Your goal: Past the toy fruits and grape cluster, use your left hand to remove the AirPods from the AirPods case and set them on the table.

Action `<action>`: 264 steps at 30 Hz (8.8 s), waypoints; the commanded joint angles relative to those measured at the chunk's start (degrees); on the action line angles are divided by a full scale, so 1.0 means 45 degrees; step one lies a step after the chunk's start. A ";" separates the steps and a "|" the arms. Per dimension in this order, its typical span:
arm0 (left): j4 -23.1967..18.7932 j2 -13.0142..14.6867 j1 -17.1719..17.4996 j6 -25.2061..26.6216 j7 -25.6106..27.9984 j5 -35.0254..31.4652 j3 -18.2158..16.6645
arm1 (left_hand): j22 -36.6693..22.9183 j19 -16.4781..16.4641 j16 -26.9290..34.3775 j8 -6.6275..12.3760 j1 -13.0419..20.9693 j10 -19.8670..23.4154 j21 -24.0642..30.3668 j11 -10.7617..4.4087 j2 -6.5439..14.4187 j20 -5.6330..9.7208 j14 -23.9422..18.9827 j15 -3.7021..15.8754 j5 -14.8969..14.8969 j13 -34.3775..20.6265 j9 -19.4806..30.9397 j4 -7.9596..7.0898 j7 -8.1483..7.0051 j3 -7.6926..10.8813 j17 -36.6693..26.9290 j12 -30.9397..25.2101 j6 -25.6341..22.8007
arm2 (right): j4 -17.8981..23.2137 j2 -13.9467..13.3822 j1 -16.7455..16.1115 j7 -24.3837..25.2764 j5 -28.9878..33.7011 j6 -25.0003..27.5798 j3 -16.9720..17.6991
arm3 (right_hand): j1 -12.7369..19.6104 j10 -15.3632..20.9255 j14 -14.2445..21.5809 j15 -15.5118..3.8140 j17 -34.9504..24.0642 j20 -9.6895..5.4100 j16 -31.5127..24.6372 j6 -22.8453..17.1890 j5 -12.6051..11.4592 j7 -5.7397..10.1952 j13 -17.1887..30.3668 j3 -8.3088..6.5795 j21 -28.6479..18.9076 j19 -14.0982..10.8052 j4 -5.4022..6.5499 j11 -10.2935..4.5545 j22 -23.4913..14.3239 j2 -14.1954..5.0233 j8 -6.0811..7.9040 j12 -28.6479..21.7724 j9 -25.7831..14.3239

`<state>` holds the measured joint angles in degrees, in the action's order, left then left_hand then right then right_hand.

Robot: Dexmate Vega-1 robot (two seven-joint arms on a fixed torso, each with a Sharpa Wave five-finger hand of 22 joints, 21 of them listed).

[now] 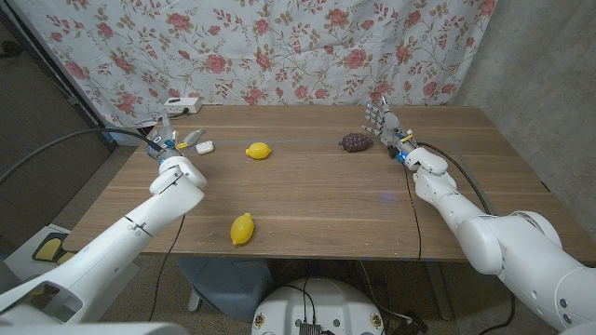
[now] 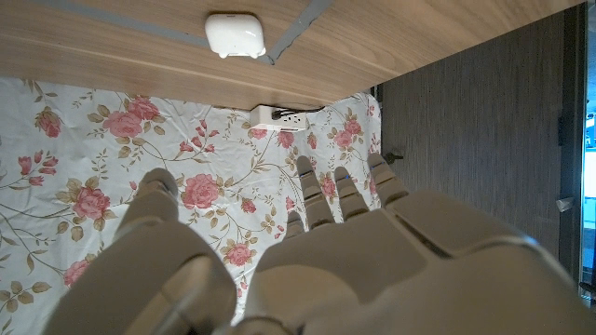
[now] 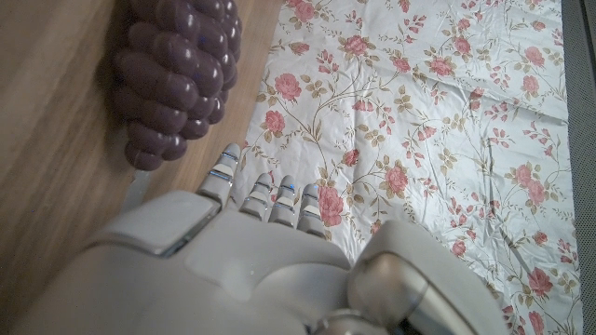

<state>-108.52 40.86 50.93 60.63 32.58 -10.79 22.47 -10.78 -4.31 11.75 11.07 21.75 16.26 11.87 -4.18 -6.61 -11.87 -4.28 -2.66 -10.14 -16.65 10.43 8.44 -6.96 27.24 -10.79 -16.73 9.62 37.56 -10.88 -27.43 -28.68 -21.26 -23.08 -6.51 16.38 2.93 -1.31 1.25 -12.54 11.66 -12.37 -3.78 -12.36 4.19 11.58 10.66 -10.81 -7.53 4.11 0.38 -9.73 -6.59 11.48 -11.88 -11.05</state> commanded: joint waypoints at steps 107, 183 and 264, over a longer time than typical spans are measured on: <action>0.5696 -0.2356 -0.3385 -0.0062 0.1881 0.2161 0.1328 | -0.0066 -0.0241 0.0095 0.0100 0.0587 0.0640 0.0085 -0.0033 0.0206 -0.0024 -0.0304 0.0069 -0.0017 -0.0416 0.0026 -0.0040 0.0248 -0.0352 -0.0037 -0.0004 0.1166 | -0.0746 -0.0003 0.0564 0.0056 0.0385 0.0004 0.0137 | 0.0213 0.0116 -0.0055 0.0057 -0.0020 -0.0033 -0.0045 -0.0175 0.0110 -0.0001 0.0069 -0.0030 -0.0010 0.0101 -0.0068 -0.0043 -0.0047 -0.0040 0.0064 -0.0003 -0.0075; 0.8763 -0.4241 -0.4920 -0.0396 0.3889 0.3097 0.1927 | -0.0030 -0.0728 0.0120 0.0167 0.2784 0.1301 0.0157 -0.0075 0.0765 0.0121 -0.0548 0.0260 0.0023 -0.0300 0.0050 0.0251 0.0475 0.0142 -0.0026 0.0117 0.0829 | -0.2356 0.0286 0.1232 -0.0490 0.0790 -0.0411 0.0759 | 0.0201 0.0160 -0.0042 0.0028 -0.0035 -0.0032 -0.0068 0.0062 0.0143 0.0055 0.0075 -0.0077 -0.0028 0.0121 -0.0054 -0.0031 -0.0047 -0.0058 0.0032 -0.0009 -0.0072; 1.2600 -0.5510 -0.6861 -0.1386 0.4480 0.4112 0.2947 | -0.0050 -0.0875 0.0178 0.0105 0.2284 0.1556 0.0163 -0.0033 0.1450 0.0144 -0.0686 0.0254 -0.0018 -0.0379 0.0059 -0.0246 0.0741 -0.0223 -0.0053 0.0211 0.0660 | -0.1743 0.0105 0.0889 -0.0304 0.0595 -0.0188 0.0673 | 0.0237 0.0149 -0.0045 0.0034 -0.0024 -0.0035 -0.0062 -0.0100 0.0143 0.0055 0.0077 -0.0179 -0.0030 0.0131 -0.0042 -0.0053 -0.0046 -0.0143 0.0083 0.0000 -0.0072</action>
<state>-53.91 16.68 21.13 55.72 52.82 6.87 34.99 -10.78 -7.99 12.25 11.73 31.97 22.62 12.38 -4.39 -0.59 -10.85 -6.96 -1.64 -10.14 -18.23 10.53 7.50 -3.88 26.15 -10.92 -16.07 9.83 29.41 -10.21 -23.17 -30.17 -18.25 -24.04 -3.38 17.21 3.13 -1.31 1.25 -12.54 11.45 -12.37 -3.90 -11.90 4.08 11.88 9.94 -10.81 -7.32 4.04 0.18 -9.73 -6.81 11.26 -11.88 -11.05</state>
